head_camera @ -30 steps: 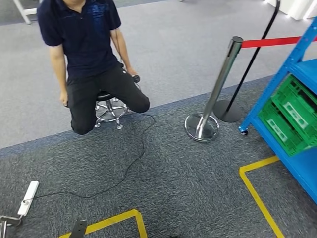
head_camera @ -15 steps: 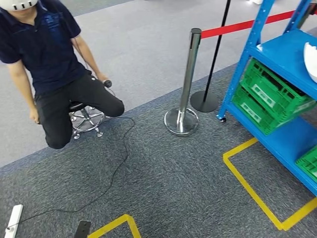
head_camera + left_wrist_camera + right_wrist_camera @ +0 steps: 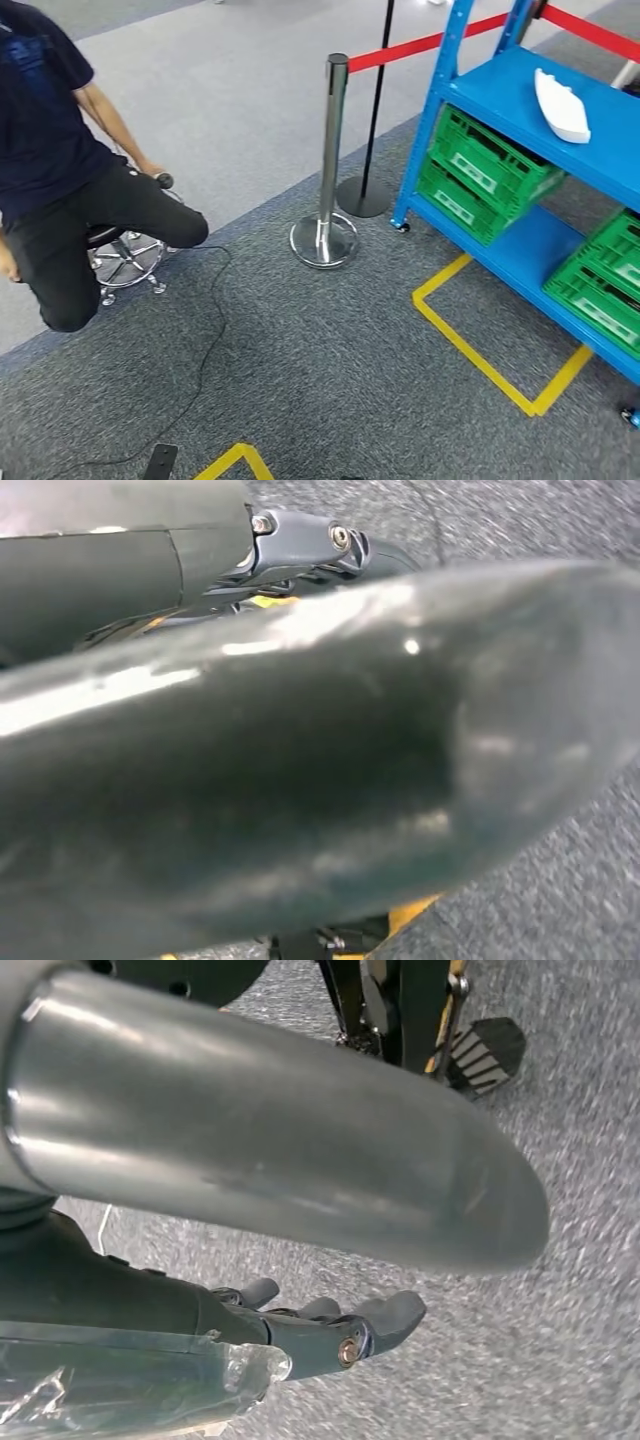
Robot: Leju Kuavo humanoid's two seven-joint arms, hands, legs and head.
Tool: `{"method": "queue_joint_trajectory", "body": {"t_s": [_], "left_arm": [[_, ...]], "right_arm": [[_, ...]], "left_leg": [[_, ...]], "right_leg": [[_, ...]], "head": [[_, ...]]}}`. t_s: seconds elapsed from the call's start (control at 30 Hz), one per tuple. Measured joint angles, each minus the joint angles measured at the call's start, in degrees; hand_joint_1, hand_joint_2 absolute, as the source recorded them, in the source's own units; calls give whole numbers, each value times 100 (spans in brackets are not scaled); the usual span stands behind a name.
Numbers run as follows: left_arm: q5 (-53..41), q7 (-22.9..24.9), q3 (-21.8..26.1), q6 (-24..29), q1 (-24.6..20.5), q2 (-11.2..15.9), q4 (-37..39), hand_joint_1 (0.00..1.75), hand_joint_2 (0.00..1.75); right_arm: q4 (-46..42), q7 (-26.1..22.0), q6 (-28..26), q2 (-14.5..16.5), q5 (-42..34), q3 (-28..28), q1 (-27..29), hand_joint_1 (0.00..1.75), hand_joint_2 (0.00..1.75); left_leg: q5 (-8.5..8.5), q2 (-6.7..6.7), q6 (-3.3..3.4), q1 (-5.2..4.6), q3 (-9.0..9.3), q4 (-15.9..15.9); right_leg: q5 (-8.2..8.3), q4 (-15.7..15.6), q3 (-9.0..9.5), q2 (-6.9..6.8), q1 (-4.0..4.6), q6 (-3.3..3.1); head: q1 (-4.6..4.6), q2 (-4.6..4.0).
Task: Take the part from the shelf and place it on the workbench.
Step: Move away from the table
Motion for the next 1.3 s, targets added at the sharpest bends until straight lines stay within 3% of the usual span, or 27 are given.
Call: {"method": "queue_joint_trajectory", "body": {"t_s": [0.03, 0.1, 0.17, 0.2, 0.27, 0.3, 0.37, 0.43, 0.47, 0.5, 0.57, 0.63, 0.7, 0.73, 0.8, 0.83, 0.87, 0.93, 1.0, 1.03, 1.07, 1.13, 1.2, 1.3], "left_arm": [[-11, 0, -4, 7, -4, -2, 0, 0, 0], [-61, 3, -39, 28, -10, -7, 0, 0, 0], [-106, 12, -97, 44, -13, -5, 0, 0, 0], [-114, 17, -120, 46, -18, -3, 0, 0, 0], [-116, 22, -142, 49, -33, -2, 0, 0, 0], [-116, 23, -147, 50, -41, -1, 0, 0, 0], [-116, 23, -159, 52, -49, -1, 0, 0, 0], [-115, 24, -176, 54, -37, -3, 0, 0, 0], [-114, 24, -183, 54, -26, -4, 0, 0, 0], [-109, 24, -188, 54, -18, -4, 0, 0, 0], [-99, 24, -196, 56, -18, -1, 0, 0, 0], [-95, 24, -204, 57, -27, 1, 0, 0, 0], [-95, 24, -220, 57, -31, 1, 0, 0, 0], [-95, 24, -227, 59, -32, 1, 0, 0, 0], [-92, 24, -236, 61, -39, -10, 0, 0, 0], [-90, 24, -237, 63, -45, -10, 0, 0, 0], [-88, 24, -238, 65, -45, -9, 0, 0, 0], [-80, 24, -239, 68, -29, 4, 0, 0, 0], [-65, 24, -240, 67, -14, 7, 0, 0, 0], [-57, 24, -240, 66, -13, 7, 0, 0, 0], [-48, 22, -240, 65, -14, 7, 0, 0, 0], [-23, 17, -240, 63, -12, 10, 0, 0, 0], [8, 10, -234, 62, -9, 19, 0, 0, 0], [38, -21, -183, 63, -21, 29, 0, 0, 0]], "right_arm": [[0, 2, 0, 0, 4, 0, 8, 0, 0], [0, 8, 1, 1, 19, 1, 11, 0, 0], [1, 12, 9, 3, 34, 2, -13, 0, 0], [2, 14, 14, 4, 41, 2, -23, 0, 0], [2, 21, 20, 4, 50, 2, -17, 0, 0], [2, 25, 20, 4, 54, 2, -7, 0, 0], [2, 28, 20, 2, 60, 2, -7, 0, 0], [2, 28, 22, 0, 64, 2, -23, 0, 0], [2, 28, 23, 0, 66, 2, -27, 0, 0], [3, 27, 25, 0, 68, 3, -22, 0, 0], [4, 27, 25, 0, 72, 3, -12, 0, 0], [4, 24, 24, 0, 79, 3, -16, 0, 0], [4, 17, 24, 0, 85, 4, -29, 0, 0], [4, 14, 24, 0, 86, 4, -26, 0, 0], [4, 13, 24, -1, 93, 4, 6, 0, 0], [5, 16, 24, -1, 107, 5, 20, 0, 0], [6, 20, 25, -1, 131, 9, 24, 0, 0], [8, 40, 33, 0, 222, 43, 7, 0, 0], [9, 60, 37, 0, 289, 89, 3, 0, 0], [9, 65, 31, 0, 298, 103, 13, 0, 0], [9, 67, 25, 0, 298, 108, 25, 0, 0], [9, 80, 18, 0, 303, 119, 34, 0, 0], [10, 107, 19, 0, 311, 138, 16, 0, 0], [11, 120, 21, 0, 321, 152, 12, 0, 0]], "left_leg": [[-7, 63, -4, -1, 7, 1], [-31, 178, -36, -10, 39, 6], [-67, 274, -90, -45, 68, 23], [-76, 316, -113, -63, 79, 27], [-90, 395, -159, -62, 100, 27], [-126, 374, -190, -52, 99, 53], [-366, 184, -254, -27, -37, 396], [-725, -30, -287, -4, -393, 1142], [-825, -71, -292, 3, -563, 1466], [-820, -94, -290, 6, -663, 1628], [-502, -147, -268, 9, -559, 1318], [-131, -391, -248, 34, -237, 579], [-21, -605, -231, 61, -58, 145], [-28, -622, -209, 60, -40, 80], [-1, -493, -136, 57, -43, 55], [17, -426, -96, 59, -39, 36], [30, -352, -62, 60, -36, 18], [29, -197, -23, 34, -34, 12], [20, -41, -11, 13, -29, 14], [13, 24, -12, 10, -22, 14], [5, 82, -19, 9, -10, 15], [-27, 182, -59, -14, 24, 26], [-60, 272, -110, -52, 57, 41], [-85, 364, -192, -48, 83, 43]], "right_leg": [[111, -156, 105, -21, 0, -3], [421, -907, 550, -191, 10, -12], [554, -1457, 881, -355, 29, -53], [545, -1533, 926, -377, 42, -79], [560, -1540, 921, -262, 46, -144], [569, -1546, 918, -212, 39, -173], [590, -1564, 918, -107, 11, -228], [601, -1565, 904, 9, 4, -259], [604, -1564, 898, 77, 4, -267], [607, -1564, 896, 150, 4, -269], [618, -1563, 898, 295, -2, -255], [632, -1548, 881, 431, -2, -217], [656, -1545, 834, 557, 4, -152], [675, -1556, 810, 622, 2, -109], [695, -1572, 751, 643, -13, -39], [631, -1488, 692, 529, -8, -14], [496, -1284, 583, 371, -2, 3], [94, -571, 258, 76, 5, 28], [-111, -18, 23, 8, 3, 43], [-53, -39, 57, -5, 3, 45], [89, -273, 201, -30, 4, 41], [400, -1039, 644, -245, 16, 15], [524, -1478, 905, -404, 29, -52], [555, -1526, 909, -263, 31, -167]], "head": [[1, 0], [3, 0], [-10, 0], [-22, 0], [-38, 0], [-41, 0], [-59, 0], [-74, 0], [-74, 0], [-75, 0], [-75, 0], [-79, 0], [-81, 0], [-81, 0], [-80, 0], [-60, 0], [-41, 0], [-7, 0], [-7, 0], [-6, 0], [-6, 0], [0, 0], [-14, 0], [-35, 0]]}}
